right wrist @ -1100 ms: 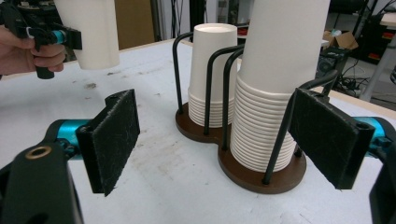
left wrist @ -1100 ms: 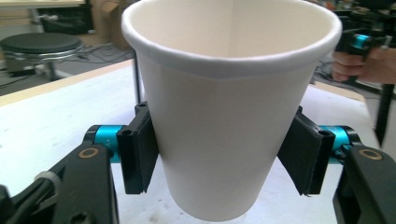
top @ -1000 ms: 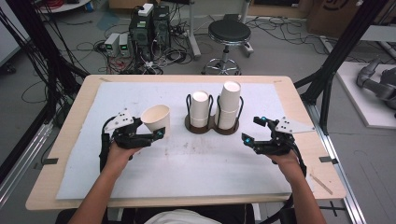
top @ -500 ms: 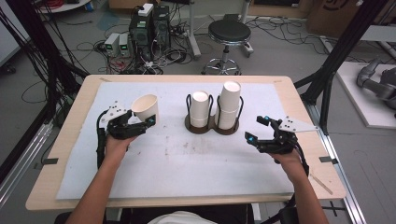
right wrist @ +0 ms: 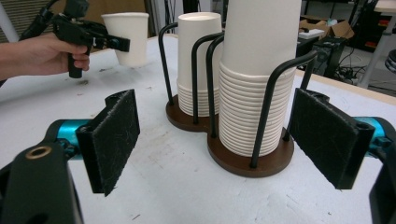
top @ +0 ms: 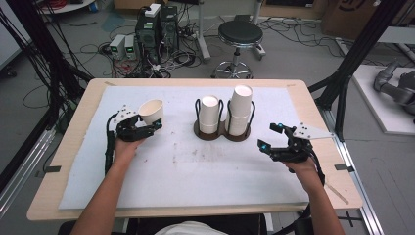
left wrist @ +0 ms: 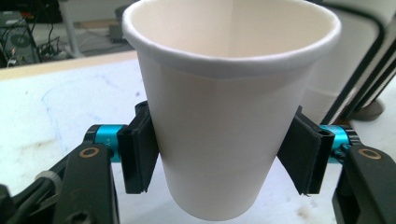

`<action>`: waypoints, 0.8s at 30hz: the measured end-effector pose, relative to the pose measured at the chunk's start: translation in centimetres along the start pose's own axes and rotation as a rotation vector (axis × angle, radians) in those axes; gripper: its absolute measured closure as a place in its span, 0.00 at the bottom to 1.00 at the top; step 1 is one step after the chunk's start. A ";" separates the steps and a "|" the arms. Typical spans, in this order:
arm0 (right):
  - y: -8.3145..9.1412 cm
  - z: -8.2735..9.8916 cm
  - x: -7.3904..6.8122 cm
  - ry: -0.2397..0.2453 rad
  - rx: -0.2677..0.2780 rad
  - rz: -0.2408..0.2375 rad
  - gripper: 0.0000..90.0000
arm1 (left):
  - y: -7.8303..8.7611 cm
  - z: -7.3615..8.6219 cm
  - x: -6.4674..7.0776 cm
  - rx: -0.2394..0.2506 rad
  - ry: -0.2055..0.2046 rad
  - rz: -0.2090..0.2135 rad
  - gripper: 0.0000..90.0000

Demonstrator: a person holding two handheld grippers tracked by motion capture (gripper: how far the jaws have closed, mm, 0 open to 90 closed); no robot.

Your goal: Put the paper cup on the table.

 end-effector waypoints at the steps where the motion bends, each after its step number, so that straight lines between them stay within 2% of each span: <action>1: 0.0 0.0 0.0 -0.001 0.000 0.001 0.19 | -0.2 0.2 0.0 -0.009 0.001 -0.004 0.40; 13: -0.2 0.1 -0.2 0.000 -0.011 -0.008 0.19 | -1.2 1.6 -0.2 -0.094 -0.018 -0.025 0.40; 24: -0.2 0.1 -0.3 0.001 -0.015 -0.013 0.19 | -1.6 1.7 0.0 -0.127 -0.039 -0.047 0.39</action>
Point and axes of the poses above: each handheld gripper's, and its own axes: y roughly backward along the jaws, z roughly out of its underside, x roughly to its right, the point moved 7 cm from there along -y, roughly forward along the jaws, and after that the axes turned 7 degrees about -z, right-handed, at the moved point
